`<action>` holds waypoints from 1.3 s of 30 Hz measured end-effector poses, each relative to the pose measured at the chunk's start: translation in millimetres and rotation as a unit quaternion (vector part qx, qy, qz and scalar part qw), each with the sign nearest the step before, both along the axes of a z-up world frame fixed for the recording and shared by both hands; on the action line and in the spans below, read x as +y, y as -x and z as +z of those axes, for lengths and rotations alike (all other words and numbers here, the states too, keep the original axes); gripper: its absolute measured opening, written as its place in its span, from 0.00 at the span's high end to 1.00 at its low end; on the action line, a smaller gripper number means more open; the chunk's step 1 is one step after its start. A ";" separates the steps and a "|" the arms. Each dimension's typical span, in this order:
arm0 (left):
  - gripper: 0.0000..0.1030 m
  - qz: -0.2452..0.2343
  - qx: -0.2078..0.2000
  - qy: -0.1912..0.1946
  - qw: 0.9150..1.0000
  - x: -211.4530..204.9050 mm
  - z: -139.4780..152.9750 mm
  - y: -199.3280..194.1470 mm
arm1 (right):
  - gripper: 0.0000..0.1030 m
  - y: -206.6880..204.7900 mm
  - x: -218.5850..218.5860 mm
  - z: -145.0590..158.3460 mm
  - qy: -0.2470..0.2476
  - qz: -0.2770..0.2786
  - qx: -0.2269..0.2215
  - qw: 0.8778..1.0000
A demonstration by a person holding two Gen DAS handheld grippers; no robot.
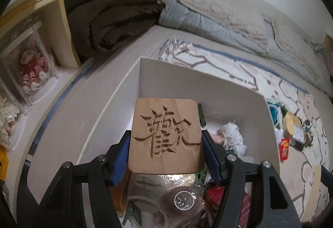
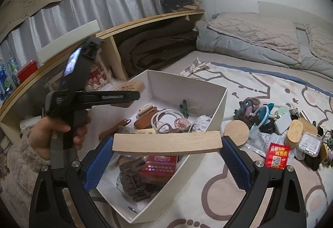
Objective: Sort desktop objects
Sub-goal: 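Open the left gripper to drop the coaster while right holds the stick above the shoebox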
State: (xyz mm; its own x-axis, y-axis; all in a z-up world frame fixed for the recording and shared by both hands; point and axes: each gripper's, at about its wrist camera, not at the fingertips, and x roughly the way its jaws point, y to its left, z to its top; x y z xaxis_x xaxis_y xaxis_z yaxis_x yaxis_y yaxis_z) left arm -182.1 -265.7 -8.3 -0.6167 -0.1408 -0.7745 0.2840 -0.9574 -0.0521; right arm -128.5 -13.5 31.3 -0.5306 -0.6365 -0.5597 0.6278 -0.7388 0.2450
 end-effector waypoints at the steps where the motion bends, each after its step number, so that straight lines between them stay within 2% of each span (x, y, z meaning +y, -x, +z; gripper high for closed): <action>1: 0.38 -0.002 -0.006 -0.001 1.000 -0.5 -2.0 2.6 | 0.03 -0.4 -1.0 -0.3 -0.001 0.001 0.000 1.000; 7: 0.38 0.005 -0.023 -0.022 0.999 -6.7 -10.9 10.7 | 0.03 -0.7 -4.0 -1.3 -0.005 0.005 0.000 1.000; 12: 0.37 0.011 -0.023 -0.016 1.000 -6.4 -10.2 11.2 | 0.03 0.2 -6.7 -2.5 -0.009 0.007 -0.001 1.000; 14: 0.13 0.010 -0.020 -0.005 1.000 -3.2 -7.3 9.6 | 0.03 0.3 -8.6 -3.4 -0.010 0.009 -0.002 1.000; 15: 0.11 0.008 -0.013 0.000 1.000 -1.8 -5.0 9.1 | 0.03 0.3 -9.8 -4.0 -0.011 0.009 -0.002 1.000; 18: 0.11 0.003 -0.001 0.022 1.000 4.8 1.9 5.9 | 0.03 0.0 -12.7 -5.6 -0.014 0.011 -0.002 1.000; 23: 0.11 -0.006 0.014 0.012 1.000 6.9 6.6 -1.3 | 0.03 1.8 -18.3 -8.0 -0.020 0.014 -0.005 1.000; 29: 0.11 -0.004 0.044 0.038 0.998 13.3 15.2 -15.1 | 0.03 7.3 -25.4 -10.7 -0.031 0.014 -0.007 0.999; 39: 0.11 -0.012 0.121 0.021 0.992 15.0 41.0 -59.7 | 0.03 34.9 -52.4 -13.7 -0.070 0.008 -0.013 0.997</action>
State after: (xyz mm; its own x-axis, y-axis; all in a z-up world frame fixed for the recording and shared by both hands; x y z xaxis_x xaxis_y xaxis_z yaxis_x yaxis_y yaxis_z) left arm -122.4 -250.7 32.7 -0.7880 -0.1522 -0.5965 0.2450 -0.9665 -0.0770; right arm -163.4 -65.9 17.7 -0.5059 -0.5589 -0.6570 0.6345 -0.7571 0.1555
